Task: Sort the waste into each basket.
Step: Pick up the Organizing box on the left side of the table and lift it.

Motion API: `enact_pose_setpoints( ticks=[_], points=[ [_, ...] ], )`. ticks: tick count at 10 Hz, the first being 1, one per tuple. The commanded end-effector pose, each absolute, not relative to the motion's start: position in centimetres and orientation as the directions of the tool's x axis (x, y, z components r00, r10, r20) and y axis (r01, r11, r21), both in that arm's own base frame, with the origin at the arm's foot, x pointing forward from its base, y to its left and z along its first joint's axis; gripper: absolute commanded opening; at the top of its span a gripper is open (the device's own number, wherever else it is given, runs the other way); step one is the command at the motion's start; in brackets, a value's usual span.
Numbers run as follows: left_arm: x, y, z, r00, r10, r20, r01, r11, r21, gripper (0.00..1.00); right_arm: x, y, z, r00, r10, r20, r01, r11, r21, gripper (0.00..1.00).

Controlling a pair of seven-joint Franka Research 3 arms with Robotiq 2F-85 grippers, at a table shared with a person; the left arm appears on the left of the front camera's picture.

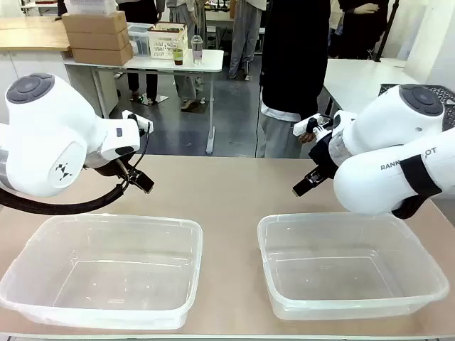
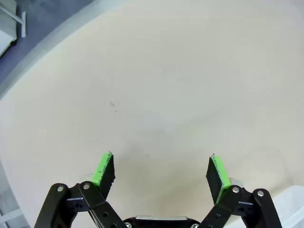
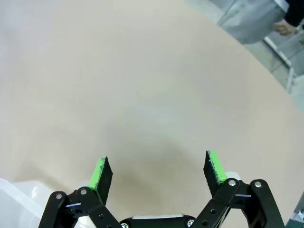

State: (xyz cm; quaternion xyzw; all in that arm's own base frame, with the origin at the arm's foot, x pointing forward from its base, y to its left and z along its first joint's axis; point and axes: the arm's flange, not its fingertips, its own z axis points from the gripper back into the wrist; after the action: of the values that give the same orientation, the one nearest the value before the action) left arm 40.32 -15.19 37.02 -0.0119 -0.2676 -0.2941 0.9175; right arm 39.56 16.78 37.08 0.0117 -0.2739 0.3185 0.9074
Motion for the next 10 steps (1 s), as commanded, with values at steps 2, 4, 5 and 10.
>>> enact_pose_setpoints(
  ticks=[2,4,5,10],
  points=[
    [40.32,-15.19,37.03,0.684,-0.533,0.498,0.546,0.827,0.136,1.0,39.56,16.78,37.08,0.647,0.572,0.505,-0.584,0.797,-0.153,1.0],
    [40.32,-15.19,37.03,0.684,-0.533,0.498,0.546,0.827,0.136,1.0,39.56,16.78,37.08,0.647,0.572,0.505,-0.584,0.797,-0.153,1.0],
    [40.32,-15.19,37.03,0.684,-0.533,0.498,0.546,0.827,0.136,1.0,39.56,16.78,37.08,0.647,0.572,0.505,-0.584,0.797,-0.153,1.0],
    [40.32,-15.19,37.03,0.684,-0.533,0.498,0.546,0.827,0.136,1.0,39.56,16.78,37.08,0.647,0.572,0.505,-0.584,0.797,-0.153,1.0]
  ],
)
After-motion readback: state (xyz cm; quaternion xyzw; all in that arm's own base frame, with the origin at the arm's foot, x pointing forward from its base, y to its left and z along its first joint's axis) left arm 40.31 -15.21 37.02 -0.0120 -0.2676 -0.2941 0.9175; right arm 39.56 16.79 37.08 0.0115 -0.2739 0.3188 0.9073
